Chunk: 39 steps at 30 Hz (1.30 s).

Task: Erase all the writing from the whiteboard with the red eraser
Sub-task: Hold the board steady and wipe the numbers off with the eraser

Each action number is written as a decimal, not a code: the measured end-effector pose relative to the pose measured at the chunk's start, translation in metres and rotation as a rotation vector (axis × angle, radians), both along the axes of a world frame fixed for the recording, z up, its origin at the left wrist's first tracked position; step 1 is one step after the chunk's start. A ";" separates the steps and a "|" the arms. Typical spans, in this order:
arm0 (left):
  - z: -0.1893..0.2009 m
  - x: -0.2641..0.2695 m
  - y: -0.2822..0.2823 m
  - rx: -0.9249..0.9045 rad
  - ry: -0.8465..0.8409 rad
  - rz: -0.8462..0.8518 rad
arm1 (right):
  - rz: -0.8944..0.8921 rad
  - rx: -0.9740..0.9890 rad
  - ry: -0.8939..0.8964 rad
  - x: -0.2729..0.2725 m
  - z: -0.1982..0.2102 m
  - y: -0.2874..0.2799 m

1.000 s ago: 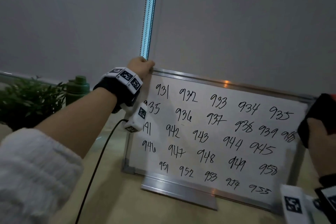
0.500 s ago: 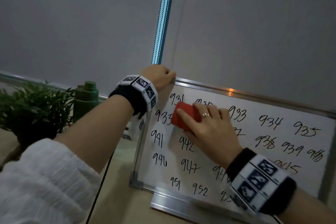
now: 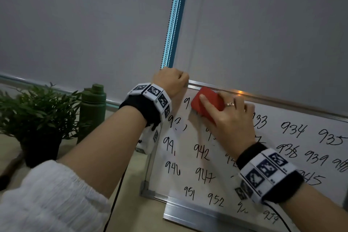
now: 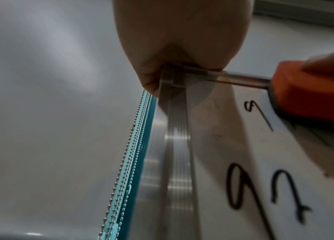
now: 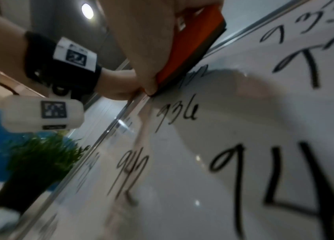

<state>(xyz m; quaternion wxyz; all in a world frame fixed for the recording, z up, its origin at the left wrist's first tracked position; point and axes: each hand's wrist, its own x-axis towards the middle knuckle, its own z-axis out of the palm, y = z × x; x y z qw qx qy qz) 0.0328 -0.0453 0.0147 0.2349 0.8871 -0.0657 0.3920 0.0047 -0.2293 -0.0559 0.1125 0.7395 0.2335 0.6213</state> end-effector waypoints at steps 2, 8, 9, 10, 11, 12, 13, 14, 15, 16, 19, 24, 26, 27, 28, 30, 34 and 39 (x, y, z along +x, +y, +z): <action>0.000 0.001 -0.001 -0.003 0.000 0.002 | 0.035 -0.011 -0.002 0.000 -0.012 0.003; -0.002 -0.002 0.000 -0.003 -0.048 -0.007 | 0.052 -0.345 0.066 -0.008 -0.042 -0.004; -0.003 -0.002 0.000 -0.003 -0.054 -0.003 | 0.041 -0.228 0.031 -0.006 -0.027 -0.006; -0.003 -0.002 0.000 -0.005 -0.053 -0.003 | 0.013 -0.106 -0.012 -0.004 -0.012 -0.008; -0.003 -0.002 -0.001 -0.008 -0.050 -0.003 | -0.010 -0.016 -0.029 -0.003 -0.001 -0.009; -0.004 -0.001 -0.001 -0.013 -0.048 0.000 | -0.010 0.022 -0.030 -0.003 -0.001 -0.008; -0.004 0.000 -0.001 -0.017 -0.049 0.004 | 0.016 -0.003 -0.024 -0.003 -0.010 -0.006; -0.004 0.001 -0.001 -0.021 -0.052 0.005 | 0.044 -0.090 -0.001 -0.005 -0.024 -0.004; -0.004 0.001 0.000 -0.024 -0.054 0.000 | 0.066 -0.223 0.025 -0.009 -0.042 -0.002; -0.004 0.002 0.000 -0.026 -0.053 -0.009 | 0.074 -0.355 0.058 -0.014 -0.055 -0.001; -0.005 0.002 0.002 -0.032 -0.058 -0.024 | 0.060 -0.390 0.067 -0.011 -0.041 -0.008; -0.006 0.003 0.001 -0.045 -0.062 -0.037 | 0.013 -0.032 -0.018 -0.002 -0.007 -0.013; -0.006 0.003 0.000 -0.054 -0.058 -0.041 | 0.037 -0.205 0.029 -0.004 -0.036 -0.015; -0.006 0.003 0.000 -0.055 -0.056 -0.041 | 0.027 -0.310 0.081 -0.008 -0.048 -0.017; -0.006 0.003 0.000 -0.054 -0.055 -0.040 | 0.017 -0.374 0.123 -0.011 -0.052 -0.019; -0.007 0.002 -0.001 -0.056 -0.057 -0.024 | 0.016 -0.359 0.111 -0.011 -0.036 -0.019; -0.006 0.000 -0.003 -0.063 -0.066 0.003 | -0.035 -0.020 0.015 -0.006 0.008 -0.007; -0.004 0.003 0.000 -0.051 -0.044 -0.013 | 0.057 -0.402 0.093 -0.013 -0.050 0.009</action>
